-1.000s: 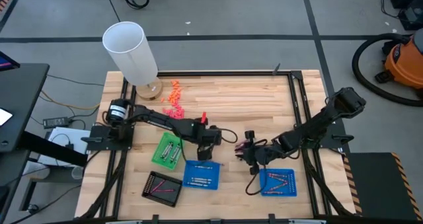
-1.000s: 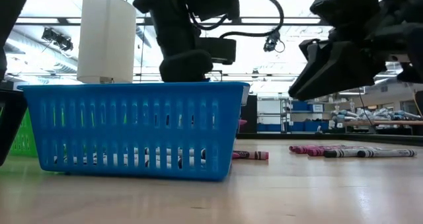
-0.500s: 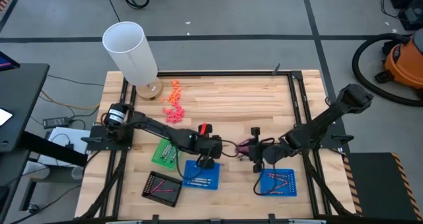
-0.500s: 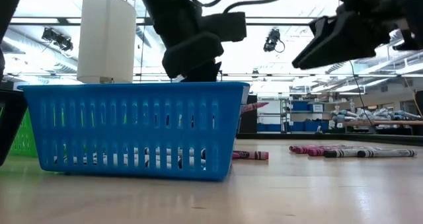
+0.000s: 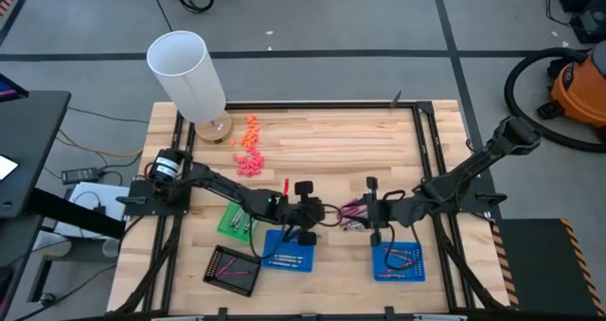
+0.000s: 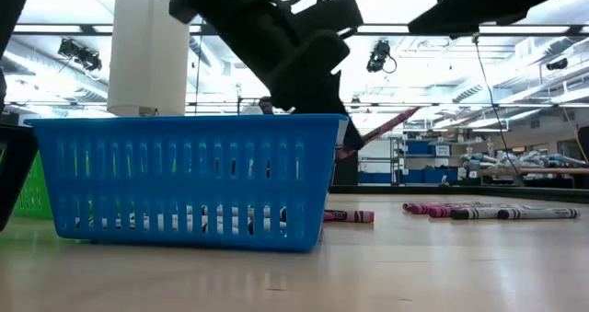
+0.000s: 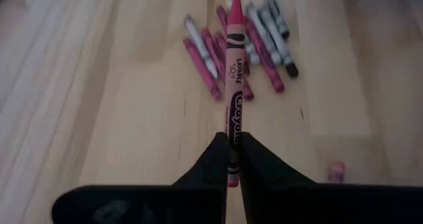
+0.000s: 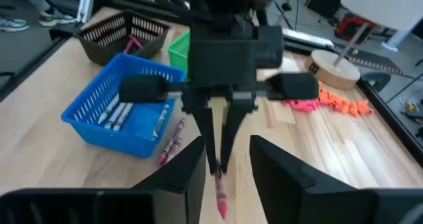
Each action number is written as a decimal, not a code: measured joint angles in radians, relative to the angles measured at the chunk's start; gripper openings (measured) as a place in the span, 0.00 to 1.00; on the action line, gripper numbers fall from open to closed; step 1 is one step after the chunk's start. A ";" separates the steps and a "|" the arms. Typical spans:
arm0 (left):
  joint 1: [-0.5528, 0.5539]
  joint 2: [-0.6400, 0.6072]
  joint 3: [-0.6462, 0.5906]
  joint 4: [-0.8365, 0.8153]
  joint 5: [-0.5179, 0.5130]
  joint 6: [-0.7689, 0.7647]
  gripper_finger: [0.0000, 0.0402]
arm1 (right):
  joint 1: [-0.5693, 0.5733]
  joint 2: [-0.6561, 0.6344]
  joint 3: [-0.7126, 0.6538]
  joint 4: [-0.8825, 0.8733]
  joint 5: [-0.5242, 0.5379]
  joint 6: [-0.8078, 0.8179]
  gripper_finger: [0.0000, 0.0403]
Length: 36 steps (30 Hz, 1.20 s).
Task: Sort crayons
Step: Put the pink crayon into the left blue basket
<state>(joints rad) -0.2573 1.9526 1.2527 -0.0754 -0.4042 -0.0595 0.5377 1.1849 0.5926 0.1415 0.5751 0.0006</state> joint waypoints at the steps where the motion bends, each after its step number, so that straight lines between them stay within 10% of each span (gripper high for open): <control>1: 0.004 0.000 -0.009 0.034 0.000 0.003 0.04 | 0.000 -0.003 0.000 0.007 0.000 -0.007 0.33; 36: 0.019 0.000 -0.018 0.536 0.000 0.159 0.06 | -0.002 -0.136 0.000 -0.078 0.028 0.025 0.39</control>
<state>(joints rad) -0.2383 1.9526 1.2350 0.4603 -0.4042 0.0994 0.5359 1.0490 0.5926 0.0638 0.6028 0.0257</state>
